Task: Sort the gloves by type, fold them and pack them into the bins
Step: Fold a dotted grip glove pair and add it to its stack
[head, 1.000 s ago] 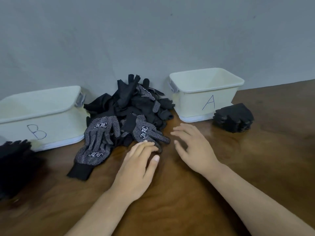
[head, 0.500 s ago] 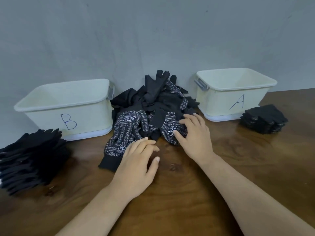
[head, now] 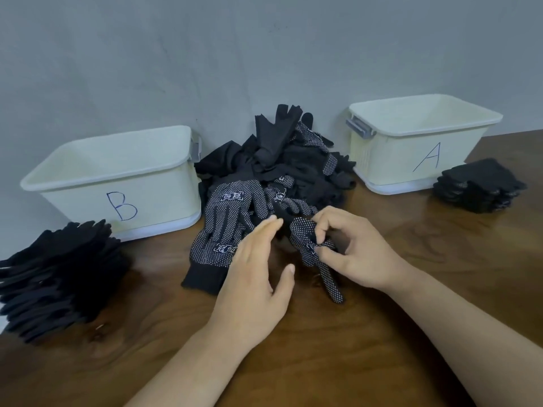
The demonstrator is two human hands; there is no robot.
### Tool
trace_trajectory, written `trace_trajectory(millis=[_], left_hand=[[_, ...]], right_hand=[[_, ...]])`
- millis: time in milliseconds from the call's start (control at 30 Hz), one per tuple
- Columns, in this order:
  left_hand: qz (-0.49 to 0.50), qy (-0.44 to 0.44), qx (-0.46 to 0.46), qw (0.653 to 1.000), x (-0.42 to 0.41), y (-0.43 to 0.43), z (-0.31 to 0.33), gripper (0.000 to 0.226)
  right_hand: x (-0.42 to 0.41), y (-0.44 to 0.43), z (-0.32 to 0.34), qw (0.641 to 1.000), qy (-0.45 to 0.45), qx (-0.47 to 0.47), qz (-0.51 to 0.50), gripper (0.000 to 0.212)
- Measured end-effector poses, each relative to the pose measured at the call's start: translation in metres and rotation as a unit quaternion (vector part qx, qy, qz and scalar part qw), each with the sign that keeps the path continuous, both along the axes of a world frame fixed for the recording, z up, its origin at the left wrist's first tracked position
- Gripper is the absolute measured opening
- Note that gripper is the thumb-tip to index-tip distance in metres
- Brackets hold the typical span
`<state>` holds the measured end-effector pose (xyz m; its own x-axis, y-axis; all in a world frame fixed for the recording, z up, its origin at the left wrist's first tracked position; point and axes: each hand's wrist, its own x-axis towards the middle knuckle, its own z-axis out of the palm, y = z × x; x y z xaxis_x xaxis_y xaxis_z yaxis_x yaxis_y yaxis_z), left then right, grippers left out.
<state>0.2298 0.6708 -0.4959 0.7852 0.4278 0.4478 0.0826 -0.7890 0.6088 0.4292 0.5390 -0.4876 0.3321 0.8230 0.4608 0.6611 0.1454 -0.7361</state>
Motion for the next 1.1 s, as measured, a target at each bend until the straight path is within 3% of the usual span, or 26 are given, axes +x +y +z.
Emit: trace_trajectory(millis=[133,300,433,500,567,700,833,967,1100], left_hand=[[-0.024,-0.018,-0.038,0.999,0.0,-0.005,0.006,0.074],[-0.024,-0.053,0.024,0.998,-0.004,-0.008,0.012,0.051],[-0.018,-0.016,-0.115,0.993,-0.004,-0.014,0.003,0.04],[-0.002,0.02,-0.128,0.992,0.0,-0.015,-0.001,0.042],[0.015,0.042,-0.107,0.993,0.004,-0.012,-0.005,0.043],[0.029,0.079,-0.037,0.996,0.004,-0.006,-0.008,0.042],[0.001,0.077,0.062,0.995,0.001,-0.008,-0.007,0.032],[-0.077,0.082,0.106,0.988,0.001,-0.008,-0.005,0.018],[-0.091,0.201,0.125,0.967,-0.002,-0.011,-0.011,0.046]], right_hand=[[-0.003,-0.005,0.001,0.991,0.102,-0.031,0.075,0.023],[-0.004,-0.011,0.018,0.969,0.159,-0.059,0.182,0.023],[0.002,-0.01,0.017,0.949,0.213,-0.099,0.213,0.037],[0.014,-0.01,0.013,0.947,0.239,-0.132,0.166,0.051],[0.026,-0.012,0.01,0.961,0.216,-0.15,0.081,0.059],[0.041,-0.014,0.006,0.975,0.188,-0.11,-0.031,0.055],[0.038,-0.014,0.004,0.988,0.055,-0.12,-0.086,0.042],[0.04,-0.027,0.021,0.987,0.02,-0.155,-0.044,0.024],[0.042,-0.044,0.029,0.968,0.025,-0.243,0.055,0.017]])
